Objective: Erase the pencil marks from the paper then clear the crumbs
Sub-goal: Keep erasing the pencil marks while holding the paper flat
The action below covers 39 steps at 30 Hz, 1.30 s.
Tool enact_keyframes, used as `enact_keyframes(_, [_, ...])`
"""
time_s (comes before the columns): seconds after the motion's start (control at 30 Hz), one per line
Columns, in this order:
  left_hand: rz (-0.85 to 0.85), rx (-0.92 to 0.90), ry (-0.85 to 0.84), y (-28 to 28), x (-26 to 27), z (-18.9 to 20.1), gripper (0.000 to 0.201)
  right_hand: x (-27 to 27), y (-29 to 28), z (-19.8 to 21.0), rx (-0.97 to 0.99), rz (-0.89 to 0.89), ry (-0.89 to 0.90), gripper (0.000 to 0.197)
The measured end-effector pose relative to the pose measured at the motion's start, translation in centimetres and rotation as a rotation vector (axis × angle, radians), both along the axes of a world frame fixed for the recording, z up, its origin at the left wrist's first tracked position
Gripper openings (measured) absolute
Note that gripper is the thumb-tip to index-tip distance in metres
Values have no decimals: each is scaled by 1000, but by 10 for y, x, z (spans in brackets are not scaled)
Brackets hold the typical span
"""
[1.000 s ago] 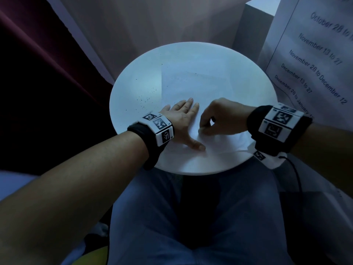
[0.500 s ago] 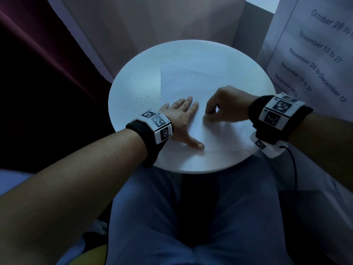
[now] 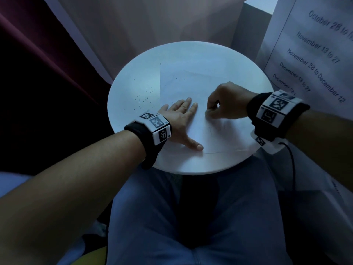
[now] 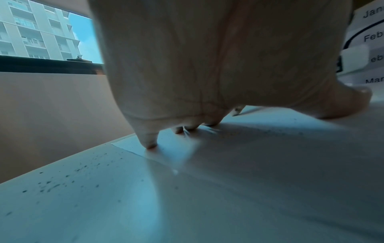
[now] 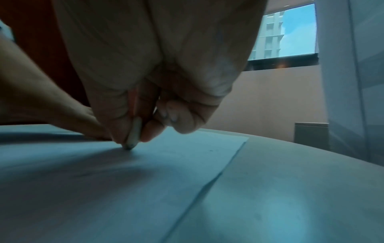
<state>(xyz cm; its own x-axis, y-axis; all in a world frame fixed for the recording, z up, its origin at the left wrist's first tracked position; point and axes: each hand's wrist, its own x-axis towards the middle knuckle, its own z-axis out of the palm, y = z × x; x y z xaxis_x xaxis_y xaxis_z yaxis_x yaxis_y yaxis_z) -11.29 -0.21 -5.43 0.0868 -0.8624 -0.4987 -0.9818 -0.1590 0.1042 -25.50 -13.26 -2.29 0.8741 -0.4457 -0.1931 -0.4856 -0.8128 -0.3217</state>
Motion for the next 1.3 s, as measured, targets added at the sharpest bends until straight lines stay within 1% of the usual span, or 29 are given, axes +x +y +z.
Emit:
enact_keyframes(0.07, [-6,3,1,0,1,-1,140,-7,15,-1,10,88,34,8])
enact_keyframes(0.13, [-13,11,0,0,2,-1,141,-14,29,-1,80,170,88,7])
enact_keyframes(0.2, [-14,10,5,0,2,0,141,-16,26,-1,107,212,105,6])
enact_keyframes(0.27, [-13,1,12,1,2,2,141,-13,10,-2,72,155,-1,10])
enact_keyframes(0.33, [-7,-20,19,0,3,5,140,-12,-9,-3,31,13,-114,17])
enact_keyframes(0.4, [-1,-48,29,-3,3,10,132,-12,-24,-3,23,-90,-133,19])
enact_keyframes(0.5, [32,-100,42,-11,-3,16,111,-13,-30,-6,37,-134,-118,16])
enact_keyframes(0.53, [35,-109,44,-13,-7,16,111,-12,-30,-7,33,-137,-120,15])
enact_keyframes(0.57, [26,-103,41,-14,-10,14,116,-12,-29,-8,23,-132,-123,13])
enact_keyframes(0.63, [-7,-60,25,-16,-14,7,128,-11,-25,-10,-15,-94,-125,11])
enact_keyframes(0.67, [-11,-41,24,-16,-15,3,131,-11,-22,-11,-36,-60,-128,11])
enact_keyframes(0.73, [-2,-25,26,-16,-15,-1,133,-13,-11,-14,-58,27,-145,10])
enact_keyframes(0.8, [-4,-23,24,-15,-14,-2,135,-18,5,-15,-37,118,-150,8])
enact_keyframes(0.87, [-12,-23,26,-14,-14,-1,137,-23,18,-13,5,209,-92,10])
enact_keyframes(0.93, [-12,-20,32,-14,-14,-1,138,-22,20,-9,23,271,-31,10])
enact_keyframes(1.0, [-10,-20,35,-14,-14,-2,139,-17,8,-7,-5,245,-72,8])
enact_keyframes(1.07, [-10,-20,34,-14,-14,-1,138,-12,-3,-9,-72,154,-146,11])
enact_keyframes(1.13, [-12,-18,31,-13,-14,-1,138,-13,-1,-11,-77,128,-171,13])
enact_keyframes(1.2, [-15,-13,34,-14,-14,-2,139,-21,15,-12,-29,191,-149,13])
enact_keyframes(1.3, [-19,-7,27,-14,-14,-3,140,-34,34,-11,25,314,-60,12])
